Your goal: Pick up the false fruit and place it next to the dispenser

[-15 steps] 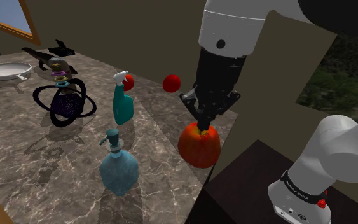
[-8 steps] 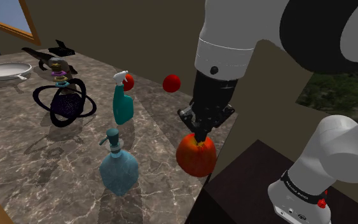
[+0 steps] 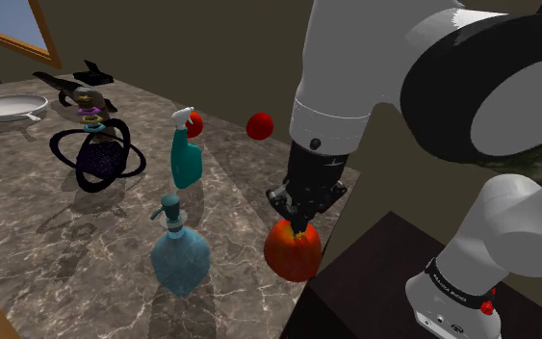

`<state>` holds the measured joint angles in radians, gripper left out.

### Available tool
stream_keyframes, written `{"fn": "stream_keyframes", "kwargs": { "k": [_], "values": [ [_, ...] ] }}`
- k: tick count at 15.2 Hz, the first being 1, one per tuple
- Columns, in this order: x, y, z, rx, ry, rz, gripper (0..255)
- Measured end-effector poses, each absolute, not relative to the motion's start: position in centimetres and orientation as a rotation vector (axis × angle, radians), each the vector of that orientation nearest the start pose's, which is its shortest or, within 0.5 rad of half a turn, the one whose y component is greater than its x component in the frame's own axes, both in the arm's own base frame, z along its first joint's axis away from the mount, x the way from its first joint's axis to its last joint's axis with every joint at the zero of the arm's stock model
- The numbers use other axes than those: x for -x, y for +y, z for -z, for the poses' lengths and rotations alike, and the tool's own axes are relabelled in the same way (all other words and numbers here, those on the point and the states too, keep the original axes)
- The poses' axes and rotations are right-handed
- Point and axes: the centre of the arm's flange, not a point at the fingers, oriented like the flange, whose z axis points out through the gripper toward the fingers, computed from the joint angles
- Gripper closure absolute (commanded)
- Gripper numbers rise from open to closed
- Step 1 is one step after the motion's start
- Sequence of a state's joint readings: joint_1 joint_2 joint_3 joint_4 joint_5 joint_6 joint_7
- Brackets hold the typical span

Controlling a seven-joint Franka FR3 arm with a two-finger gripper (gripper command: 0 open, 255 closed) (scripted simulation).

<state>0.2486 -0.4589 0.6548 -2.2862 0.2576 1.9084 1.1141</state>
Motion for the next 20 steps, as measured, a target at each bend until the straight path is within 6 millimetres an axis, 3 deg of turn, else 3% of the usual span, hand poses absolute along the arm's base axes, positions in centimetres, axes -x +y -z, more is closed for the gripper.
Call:
{"fn": "stream_keyframes", "kwargs": {
  "k": [14, 20],
  "values": [
    [-24.2, 37.1, -41.5, 3.104, 0.546, 0.046, 255],
    [-24.2, 37.1, -40.9, 3.104, 0.545, 0.046, 255]
  ]
}}
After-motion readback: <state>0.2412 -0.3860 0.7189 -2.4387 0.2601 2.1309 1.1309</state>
